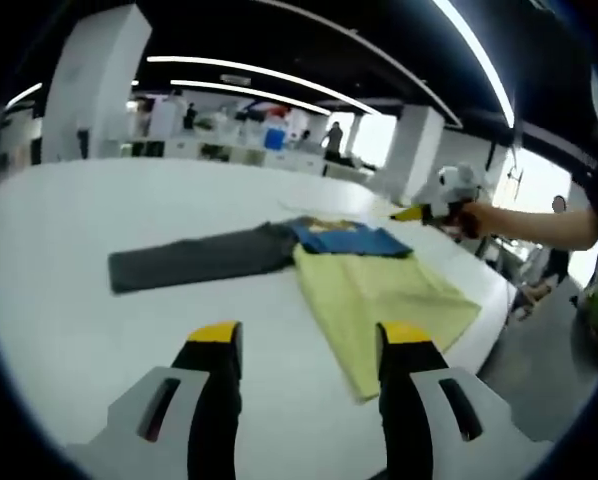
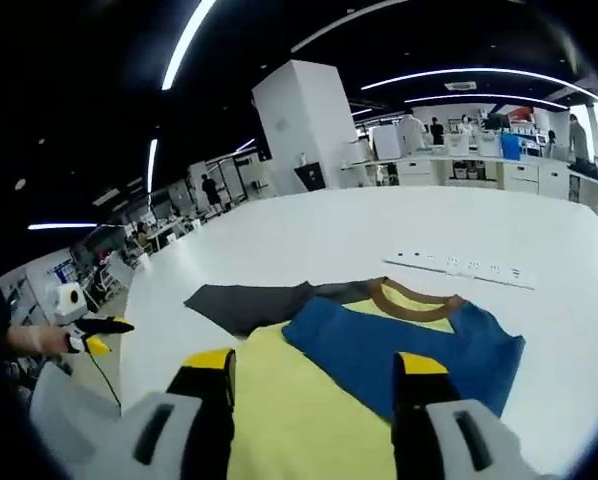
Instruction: Fold the garment on the visible template until the final outline fits inside the template.
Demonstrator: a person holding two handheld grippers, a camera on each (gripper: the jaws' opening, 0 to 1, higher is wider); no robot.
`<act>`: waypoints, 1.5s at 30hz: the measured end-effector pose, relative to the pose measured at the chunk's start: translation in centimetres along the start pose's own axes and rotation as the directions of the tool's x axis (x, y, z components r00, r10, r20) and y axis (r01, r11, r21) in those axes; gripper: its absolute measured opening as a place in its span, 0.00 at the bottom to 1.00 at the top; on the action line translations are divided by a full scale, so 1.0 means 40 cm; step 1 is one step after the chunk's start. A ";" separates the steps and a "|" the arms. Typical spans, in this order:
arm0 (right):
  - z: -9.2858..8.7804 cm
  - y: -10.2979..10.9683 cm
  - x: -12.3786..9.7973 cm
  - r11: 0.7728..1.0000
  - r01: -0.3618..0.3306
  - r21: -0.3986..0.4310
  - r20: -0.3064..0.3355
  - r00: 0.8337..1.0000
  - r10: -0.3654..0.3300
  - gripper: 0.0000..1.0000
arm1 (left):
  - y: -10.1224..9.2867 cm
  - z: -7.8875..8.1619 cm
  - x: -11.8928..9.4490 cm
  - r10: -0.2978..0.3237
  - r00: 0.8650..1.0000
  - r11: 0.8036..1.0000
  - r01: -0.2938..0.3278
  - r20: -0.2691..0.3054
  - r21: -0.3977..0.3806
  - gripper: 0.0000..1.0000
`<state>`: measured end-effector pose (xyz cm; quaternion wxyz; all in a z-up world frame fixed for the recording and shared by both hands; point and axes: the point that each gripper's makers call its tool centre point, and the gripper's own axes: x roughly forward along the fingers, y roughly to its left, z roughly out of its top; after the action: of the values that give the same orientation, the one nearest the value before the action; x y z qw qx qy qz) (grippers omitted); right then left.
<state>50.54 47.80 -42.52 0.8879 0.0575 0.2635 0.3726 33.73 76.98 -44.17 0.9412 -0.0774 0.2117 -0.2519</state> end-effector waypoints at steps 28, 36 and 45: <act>-0.098 -0.117 -0.352 0.984 0.179 0.026 -0.011 0.984 -0.179 0.90 | 0.058 0.062 0.071 -0.060 0.998 0.998 0.060 -0.008 0.027 0.53; -0.124 -0.121 -0.384 0.979 0.200 0.032 -0.020 0.980 -0.200 0.98 | 0.094 0.072 0.087 -0.052 0.999 0.998 0.053 -0.016 0.028 0.54; -0.140 -0.120 -0.400 0.977 0.212 0.023 -0.042 0.977 -0.211 1.00 | 0.130 0.079 0.113 -0.062 0.996 0.994 0.067 -0.059 0.088 0.55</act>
<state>41.39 32.77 -41.95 0.9162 0.0341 0.2908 0.2736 40.95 79.30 -44.26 0.9289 -0.0345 0.2236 -0.2933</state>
